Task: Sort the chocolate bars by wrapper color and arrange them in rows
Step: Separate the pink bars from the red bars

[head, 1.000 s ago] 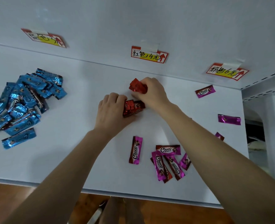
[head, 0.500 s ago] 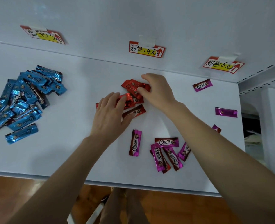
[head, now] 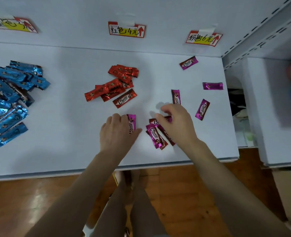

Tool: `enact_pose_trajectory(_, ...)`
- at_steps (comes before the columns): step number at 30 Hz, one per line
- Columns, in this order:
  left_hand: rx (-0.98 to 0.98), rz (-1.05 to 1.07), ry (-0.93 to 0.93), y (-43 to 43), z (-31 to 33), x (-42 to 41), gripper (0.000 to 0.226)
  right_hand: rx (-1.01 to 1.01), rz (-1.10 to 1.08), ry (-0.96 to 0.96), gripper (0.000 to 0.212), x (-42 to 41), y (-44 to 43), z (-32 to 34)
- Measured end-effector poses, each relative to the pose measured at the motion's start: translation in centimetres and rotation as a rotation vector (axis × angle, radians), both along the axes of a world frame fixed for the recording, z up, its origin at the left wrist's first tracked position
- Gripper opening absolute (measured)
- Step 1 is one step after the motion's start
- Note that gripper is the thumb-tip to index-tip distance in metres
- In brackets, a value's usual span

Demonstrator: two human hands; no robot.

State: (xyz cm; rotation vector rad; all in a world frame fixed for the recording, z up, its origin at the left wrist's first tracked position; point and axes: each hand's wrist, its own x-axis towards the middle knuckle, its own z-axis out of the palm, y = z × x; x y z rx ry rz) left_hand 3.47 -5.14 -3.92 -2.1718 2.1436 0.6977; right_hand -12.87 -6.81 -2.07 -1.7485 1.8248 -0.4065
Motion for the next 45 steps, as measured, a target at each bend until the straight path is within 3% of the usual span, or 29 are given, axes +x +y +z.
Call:
enact_pose_trajectory(7, 0.063, -0.019, 0.033, -0.9, -0.3, -0.6, 0.038, 0.066, -0.061, 0.204, 0.042, 0.3, 4.4, -2.1)
enact_pose_trajectory(11, 0.103, -0.033, 0.058, -1.5, -0.3, -0.5, 0.031, 0.051, -0.069, 0.227, 0.026, 0.7, 4.4, -2.4)
enact_pose_trajectory(14, 0.084, -0.071, 0.123, -1.4, -0.4, -0.6, 0.019, 0.096, -0.071, 0.112, 0.023, 0.8, 4.0, -2.3)
enact_pose_trajectory(18, 0.068, -0.037, 0.312, -1.7, -0.1, -0.8, 0.010, 0.158, -0.310, -0.222, 0.024, -0.6, 3.8, -0.9)
enact_pose_trajectory(22, 0.080, -0.094, 0.367, -3.0, 0.3, -2.6, 0.016, 0.177, -0.374, -0.212, 0.026, -2.6, 4.0, -0.6)
enact_pose_trajectory(25, 0.059, -0.227, 0.329, -4.0, 0.2, -4.6, 0.028, 0.185, -0.440, -0.229, 0.007, -3.9, 4.4, -0.9)
enact_pose_trajectory(27, 0.080, -0.314, 0.255, -4.6, -0.1, -5.6, 0.035, 0.186, -0.478, -0.234, 0.016, -4.7, 4.6, -1.1)
enact_pose_trajectory(34, 0.067, -0.324, 0.134, -5.1, 0.1, -6.3, 0.022, 0.200, -0.540, -0.246, 0.010, -6.9, 3.4, -1.3)
enact_pose_trajectory(36, 0.088, -0.319, 0.173, -4.2, 0.6, -6.3, 0.021, 0.214, -0.517, -0.238, 0.013, -6.8, 2.3, -1.8)
enact_pose_trajectory(40, 0.203, -0.449, 0.137, -2.1, 0.7, -7.1, 0.031, 0.289, -0.286, 0.008, 0.036, -6.5, 0.1, -3.0)
enact_pose_trajectory(45, 0.213, -0.489, -0.019, -2.5, 0.5, -7.9, 0.036, 0.335, -0.099, 0.123, 0.030, -7.8, -1.1, -2.5)
